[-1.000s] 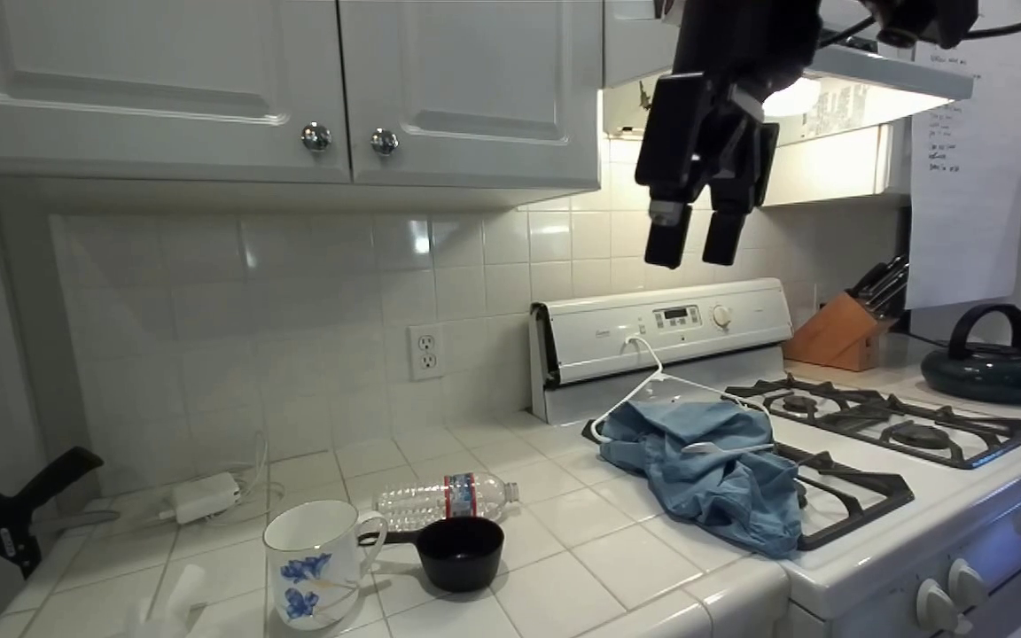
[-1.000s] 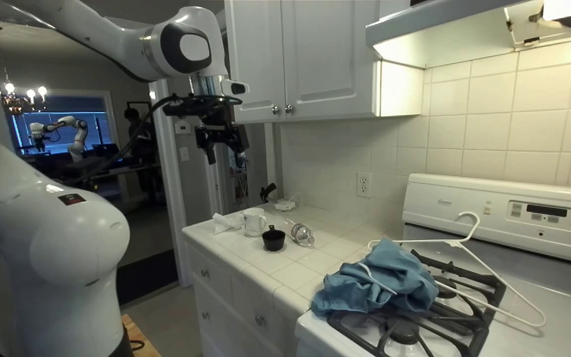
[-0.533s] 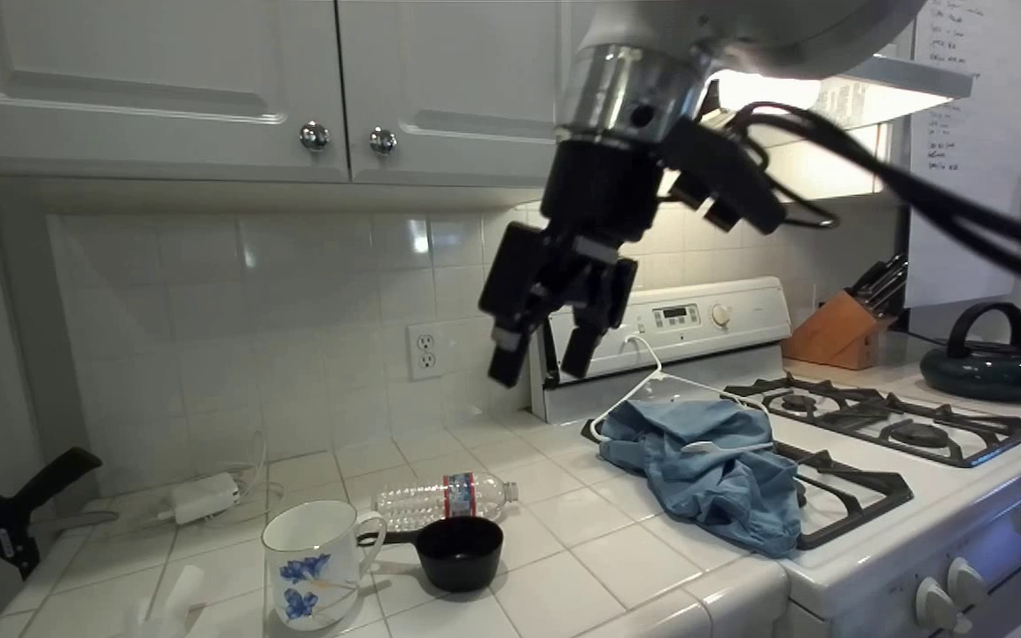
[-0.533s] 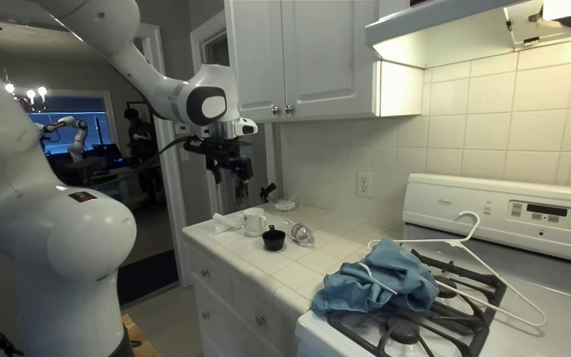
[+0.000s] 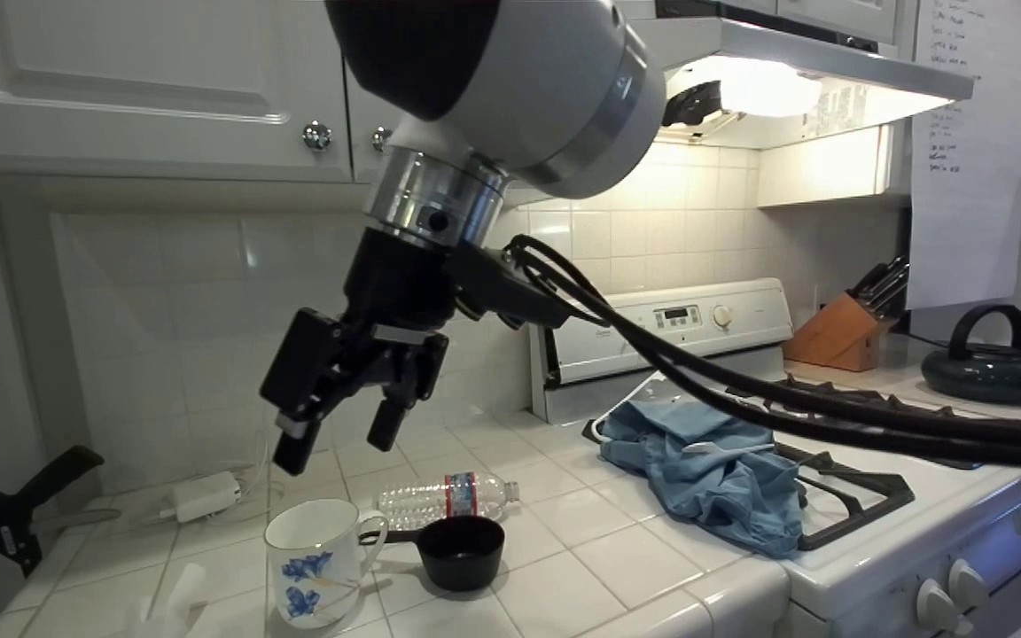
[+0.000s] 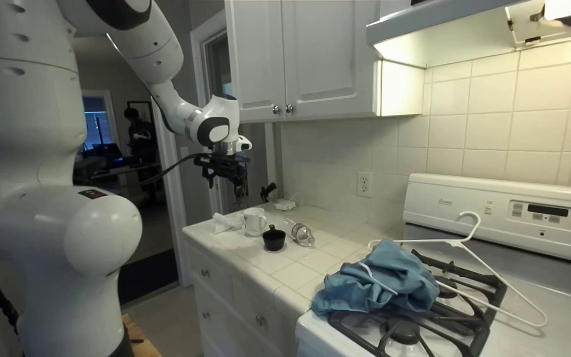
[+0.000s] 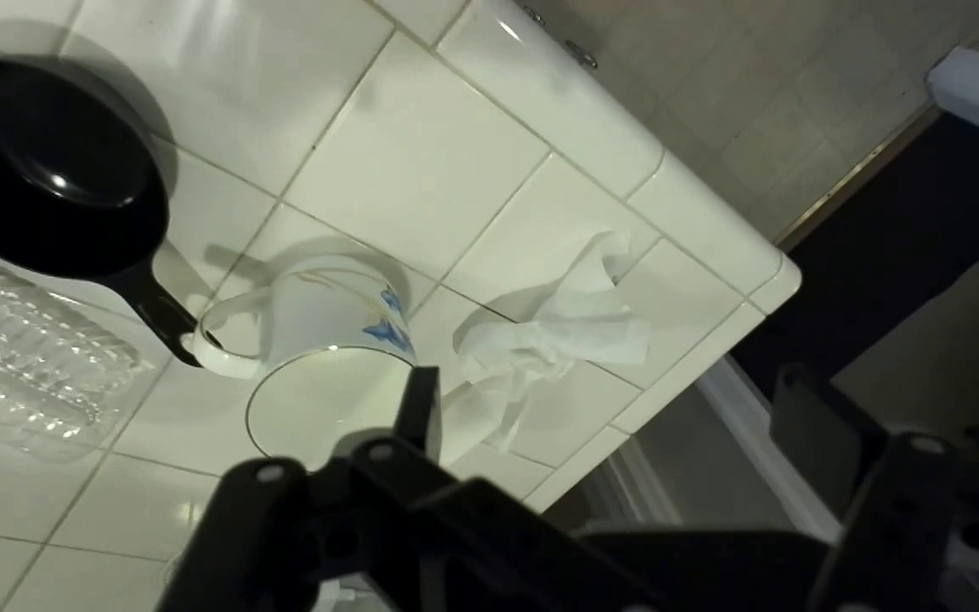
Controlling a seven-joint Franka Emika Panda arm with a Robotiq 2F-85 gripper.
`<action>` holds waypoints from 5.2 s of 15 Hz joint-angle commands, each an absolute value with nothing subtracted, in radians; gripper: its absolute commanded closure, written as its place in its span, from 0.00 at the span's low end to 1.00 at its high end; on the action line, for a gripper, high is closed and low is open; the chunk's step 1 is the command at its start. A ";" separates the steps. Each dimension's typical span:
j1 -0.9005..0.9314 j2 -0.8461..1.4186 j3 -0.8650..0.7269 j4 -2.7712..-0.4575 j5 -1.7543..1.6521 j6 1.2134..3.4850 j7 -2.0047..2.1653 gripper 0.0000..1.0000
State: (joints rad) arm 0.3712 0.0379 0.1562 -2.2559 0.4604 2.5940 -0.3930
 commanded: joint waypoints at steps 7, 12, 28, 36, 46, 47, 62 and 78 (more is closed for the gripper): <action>0.320 0.061 0.207 -2.229 0.454 2.592 -0.399 0.00; 0.289 0.267 0.247 -2.095 0.422 2.609 -0.407 0.00; 0.336 0.843 0.356 -1.378 0.043 2.320 -0.460 0.00; 0.387 0.965 0.349 -1.163 -0.026 2.106 -0.522 0.00; 0.415 1.036 0.345 -0.957 -0.018 1.884 -0.621 0.00; 0.417 1.044 0.343 -0.941 -0.021 1.856 -0.639 0.00; 0.548 1.204 0.217 -0.684 -0.158 1.808 -0.701 0.00; 0.612 1.366 0.155 -0.454 -0.142 1.777 -0.647 0.00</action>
State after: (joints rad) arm 0.5951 1.3234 0.1564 -0.5556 -0.1537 1.8329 -0.6722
